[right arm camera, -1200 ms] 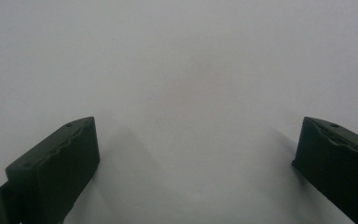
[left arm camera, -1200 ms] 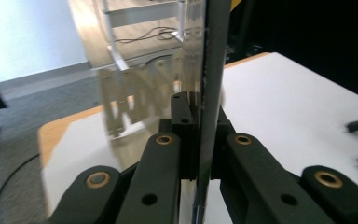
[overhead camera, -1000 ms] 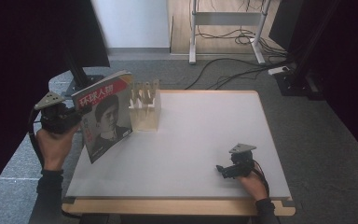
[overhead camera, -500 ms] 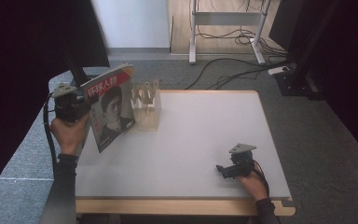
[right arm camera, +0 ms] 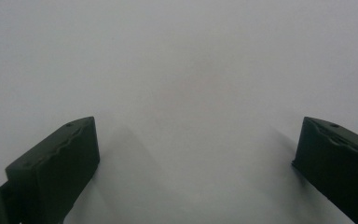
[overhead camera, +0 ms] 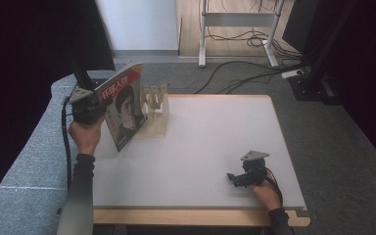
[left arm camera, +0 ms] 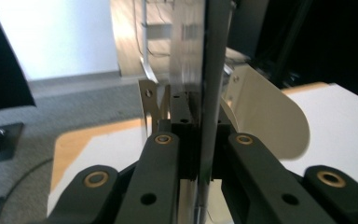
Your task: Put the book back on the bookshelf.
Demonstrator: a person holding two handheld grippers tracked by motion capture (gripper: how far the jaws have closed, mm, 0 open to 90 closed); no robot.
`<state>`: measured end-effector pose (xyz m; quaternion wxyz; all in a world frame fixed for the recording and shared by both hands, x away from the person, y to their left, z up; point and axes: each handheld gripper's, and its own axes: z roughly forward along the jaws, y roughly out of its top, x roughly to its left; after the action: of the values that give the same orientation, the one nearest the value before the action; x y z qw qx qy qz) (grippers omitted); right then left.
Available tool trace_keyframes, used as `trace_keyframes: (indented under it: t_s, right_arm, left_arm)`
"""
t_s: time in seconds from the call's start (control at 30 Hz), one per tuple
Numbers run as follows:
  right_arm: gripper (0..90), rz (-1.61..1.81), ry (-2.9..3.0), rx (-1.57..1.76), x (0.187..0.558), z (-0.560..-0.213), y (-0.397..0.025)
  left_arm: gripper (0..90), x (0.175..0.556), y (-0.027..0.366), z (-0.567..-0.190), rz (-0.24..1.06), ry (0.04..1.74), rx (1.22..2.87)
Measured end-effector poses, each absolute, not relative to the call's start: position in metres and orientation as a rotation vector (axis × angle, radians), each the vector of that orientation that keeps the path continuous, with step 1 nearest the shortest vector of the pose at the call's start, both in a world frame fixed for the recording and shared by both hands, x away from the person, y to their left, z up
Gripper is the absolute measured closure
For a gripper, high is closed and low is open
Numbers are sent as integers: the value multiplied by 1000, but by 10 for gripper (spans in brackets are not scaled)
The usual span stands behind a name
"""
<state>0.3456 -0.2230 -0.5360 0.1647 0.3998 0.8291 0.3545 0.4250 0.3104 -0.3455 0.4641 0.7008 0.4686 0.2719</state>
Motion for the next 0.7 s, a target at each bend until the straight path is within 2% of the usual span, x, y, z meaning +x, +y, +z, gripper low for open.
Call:
trace_keyframes:
  t_s: [0.17, 0.27, 0.5, 0.7]
  right_arm:
    - [0, 1008, 2365, 1136, 346, -536, -223]
    - [0, 1008, 2365, 1136, 346, -536, -223]
    - [0, 1009, 2363, 1137, 346, -536, -223]
    - [0, 1009, 2364, 1136, 346, -536, -223]
  left_arm:
    - [841, 424, 317, -338, 584, 1171, 1842]
    - [854, 424, 320, -337, 582, 1206, 1871]
    - [871, 423, 319, -341, 707, 1239, 1736]
    - [864, 429, 325, -350, 709, 1262, 1716]
